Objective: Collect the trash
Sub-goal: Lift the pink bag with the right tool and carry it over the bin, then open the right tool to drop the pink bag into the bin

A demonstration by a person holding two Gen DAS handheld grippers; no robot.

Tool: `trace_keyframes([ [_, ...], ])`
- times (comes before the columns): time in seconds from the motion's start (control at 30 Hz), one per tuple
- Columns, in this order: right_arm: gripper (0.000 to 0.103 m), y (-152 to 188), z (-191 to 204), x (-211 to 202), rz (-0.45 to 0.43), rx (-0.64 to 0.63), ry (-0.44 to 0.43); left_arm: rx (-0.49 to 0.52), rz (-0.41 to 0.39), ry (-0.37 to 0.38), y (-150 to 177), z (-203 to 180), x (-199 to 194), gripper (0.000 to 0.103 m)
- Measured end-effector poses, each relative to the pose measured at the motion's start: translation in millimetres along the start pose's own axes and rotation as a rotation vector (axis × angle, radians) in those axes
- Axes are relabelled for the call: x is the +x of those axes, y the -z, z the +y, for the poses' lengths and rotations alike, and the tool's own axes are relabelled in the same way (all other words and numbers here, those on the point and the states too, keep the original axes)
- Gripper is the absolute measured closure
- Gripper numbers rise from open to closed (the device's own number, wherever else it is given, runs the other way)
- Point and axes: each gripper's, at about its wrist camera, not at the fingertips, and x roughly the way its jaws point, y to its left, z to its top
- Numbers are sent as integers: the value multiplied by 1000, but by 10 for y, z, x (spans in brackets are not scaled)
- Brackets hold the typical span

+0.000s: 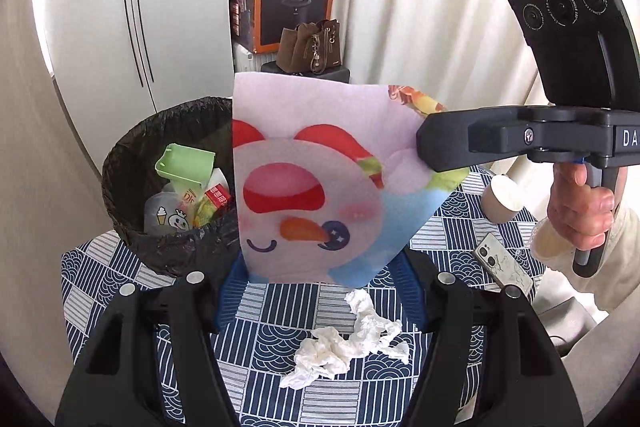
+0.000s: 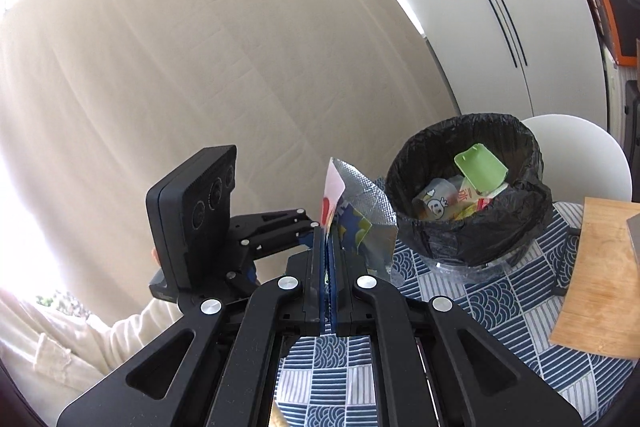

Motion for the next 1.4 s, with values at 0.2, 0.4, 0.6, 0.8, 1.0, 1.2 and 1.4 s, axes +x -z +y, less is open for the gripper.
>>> trace_keyframes([
  [0.2,101,-248,16,138,-31,-12,30,60,-23,2,-259,295,-53,39],
  [0.4,101,-514,-62,378,-41,-15,72,79,-41,33,-421,639,39,39],
  [0.6,101,-702,-216,598,-32,-8,111,79,-51,71,-512,920,238,39],
  [0.8,94,-850,-466,803,-16,13,143,58,-44,98,-599,1134,537,23],
  [1.0,27,-888,-586,658,-85,47,213,-45,-88,133,-407,1402,530,6],
  [1.2,17,-798,-643,497,-69,61,306,-92,-62,98,-134,1500,387,6],
  [1.4,17,-588,-630,460,-13,61,371,-99,-31,41,105,1491,209,6],
])
